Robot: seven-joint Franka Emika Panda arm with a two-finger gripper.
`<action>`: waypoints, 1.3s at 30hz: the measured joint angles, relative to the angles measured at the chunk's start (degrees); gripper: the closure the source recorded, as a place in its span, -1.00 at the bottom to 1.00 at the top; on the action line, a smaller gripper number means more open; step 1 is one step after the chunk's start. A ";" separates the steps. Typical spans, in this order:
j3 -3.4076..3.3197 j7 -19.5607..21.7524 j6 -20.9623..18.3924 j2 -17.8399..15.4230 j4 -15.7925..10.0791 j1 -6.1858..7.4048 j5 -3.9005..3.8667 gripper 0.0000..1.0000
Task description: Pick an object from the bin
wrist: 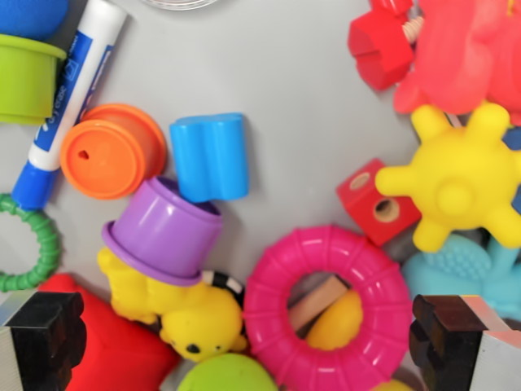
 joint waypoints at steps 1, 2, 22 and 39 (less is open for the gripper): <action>0.05 -0.31 0.18 0.11 -0.06 0.01 -0.02 -1.00; 0.17 -0.92 0.55 0.33 -0.21 0.04 -0.07 -1.00; 2.29 -12.37 7.79 4.66 -2.79 0.54 -1.82 -1.00; 4.03 -20.97 13.54 9.18 -3.86 0.78 -4.60 -1.00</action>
